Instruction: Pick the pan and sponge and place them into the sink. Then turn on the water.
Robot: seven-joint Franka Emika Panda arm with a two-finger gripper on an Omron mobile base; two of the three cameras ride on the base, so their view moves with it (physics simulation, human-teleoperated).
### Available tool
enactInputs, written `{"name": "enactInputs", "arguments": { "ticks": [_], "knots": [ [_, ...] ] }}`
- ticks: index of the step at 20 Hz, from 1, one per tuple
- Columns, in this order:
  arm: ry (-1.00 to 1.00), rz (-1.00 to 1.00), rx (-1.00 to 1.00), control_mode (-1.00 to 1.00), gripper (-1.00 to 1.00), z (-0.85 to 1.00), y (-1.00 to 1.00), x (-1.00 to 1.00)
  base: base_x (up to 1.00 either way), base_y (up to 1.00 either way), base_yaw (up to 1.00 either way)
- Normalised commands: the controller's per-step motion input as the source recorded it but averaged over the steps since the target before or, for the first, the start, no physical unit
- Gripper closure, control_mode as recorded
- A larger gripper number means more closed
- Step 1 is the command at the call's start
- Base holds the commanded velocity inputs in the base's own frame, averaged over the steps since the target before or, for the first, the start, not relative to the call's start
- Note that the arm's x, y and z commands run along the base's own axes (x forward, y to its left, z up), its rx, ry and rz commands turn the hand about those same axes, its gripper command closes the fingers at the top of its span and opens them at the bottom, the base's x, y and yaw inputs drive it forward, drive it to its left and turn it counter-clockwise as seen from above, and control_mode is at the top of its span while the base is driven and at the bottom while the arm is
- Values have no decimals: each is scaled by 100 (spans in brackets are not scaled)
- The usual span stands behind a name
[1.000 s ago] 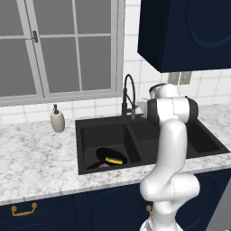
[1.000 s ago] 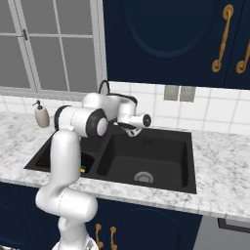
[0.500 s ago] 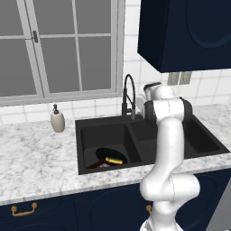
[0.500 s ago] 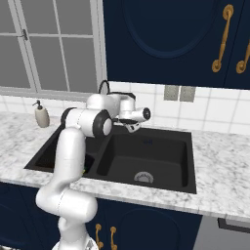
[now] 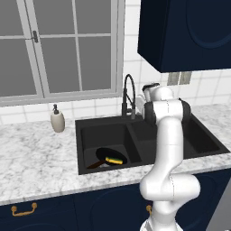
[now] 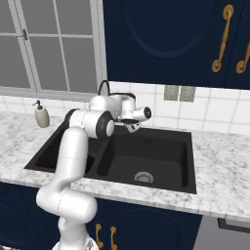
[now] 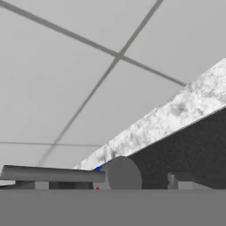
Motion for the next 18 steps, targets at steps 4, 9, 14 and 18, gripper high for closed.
{"name": "enactInputs", "arguments": {
  "ticks": [4, 9, 14, 18],
  "knots": [
    [0, 0, 0, -100, 100, -30, 21, 0, 0, 0, 0],
    [2, 0, 3, -100, 100, -14, 0, 23, 0, 0, 0],
    [5, 0, 3, -100, 100, -5, -6, 24, 0, 0, 0],
    [0, -6, 12, -100, 100, -4, -1, 4, 0, 0, 0]
  ]
}}
